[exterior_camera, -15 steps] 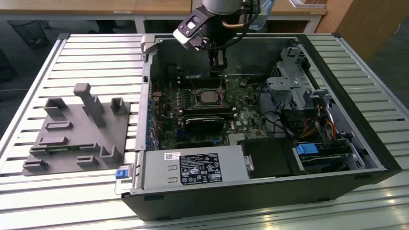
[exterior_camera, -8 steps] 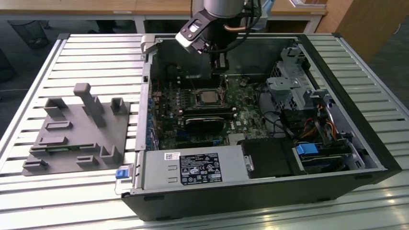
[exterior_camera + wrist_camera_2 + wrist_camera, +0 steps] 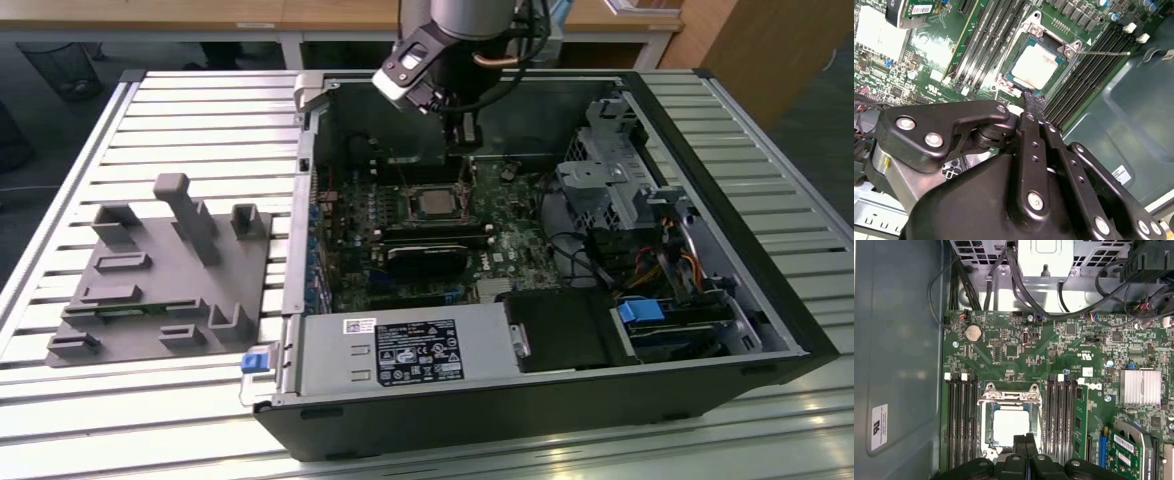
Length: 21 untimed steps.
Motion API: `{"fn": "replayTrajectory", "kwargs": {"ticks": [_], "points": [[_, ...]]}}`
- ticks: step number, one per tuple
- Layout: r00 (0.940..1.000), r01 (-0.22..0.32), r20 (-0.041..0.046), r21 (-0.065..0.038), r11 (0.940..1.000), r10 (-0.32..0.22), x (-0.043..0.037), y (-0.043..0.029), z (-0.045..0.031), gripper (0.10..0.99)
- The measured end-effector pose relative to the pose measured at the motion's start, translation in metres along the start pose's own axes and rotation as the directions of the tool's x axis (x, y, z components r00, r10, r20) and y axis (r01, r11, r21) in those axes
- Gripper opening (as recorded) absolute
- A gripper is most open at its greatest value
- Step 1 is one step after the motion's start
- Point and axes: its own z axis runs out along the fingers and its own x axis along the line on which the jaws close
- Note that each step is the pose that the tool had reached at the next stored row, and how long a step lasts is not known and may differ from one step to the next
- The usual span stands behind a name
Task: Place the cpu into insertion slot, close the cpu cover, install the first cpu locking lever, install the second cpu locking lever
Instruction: 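Close the cpu cover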
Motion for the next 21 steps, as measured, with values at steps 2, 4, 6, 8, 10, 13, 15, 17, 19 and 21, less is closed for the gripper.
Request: {"fn": "replayTrajectory", "kwargs": {"ticks": [2, 4, 6, 8, 10, 13, 15, 17, 19, 21], "points": [[1.0, 0.0, 0.0001, 0.0, 1.0, 0.0, 0.0002, 0.0012, 0.001, 0.106], [1.0, 0.001, 0.0, 0.0, 1.0, -0.001, 0.0002, 0.0019, 0.002, 0.106], [1.0, 0.003, 0.0, 0.0, 1.0, -0.003, 0.0002, 0.003, 0.0029, 0.106], [1.0, 0.003, 0.0002, 0.0, 1.0, -0.003, 0.0002, 0.0047, 0.0038, 0.106], [1.0, 0.004, 0.0001, 0.0, 1.0, -0.004, 0.0005, 0.0065, 0.0047, 0.106], [1.0, 0.004, 0.0001, 0.0, 1.0, -0.004, 0.001, 0.0089, 0.0062, 0.106], [1.0, 0.004, -0.0001, 0.0, 1.0, -0.004, 0.0017, 0.011, 0.0081, 0.106], [1.0, 0.004, 0.0001, 0.0, 1.0, -0.004, 0.0024, 0.0133, 0.0105, 0.106], [1.0, 0.004, 0.0001, 0.0, 1.0, -0.004, 0.0034, 0.0145, 0.011, 0.106], [1.0, 0.004, 0.0002, 0.0, 1.0, -0.004, 0.0045, 0.015, 0.0111, 0.106]]}}
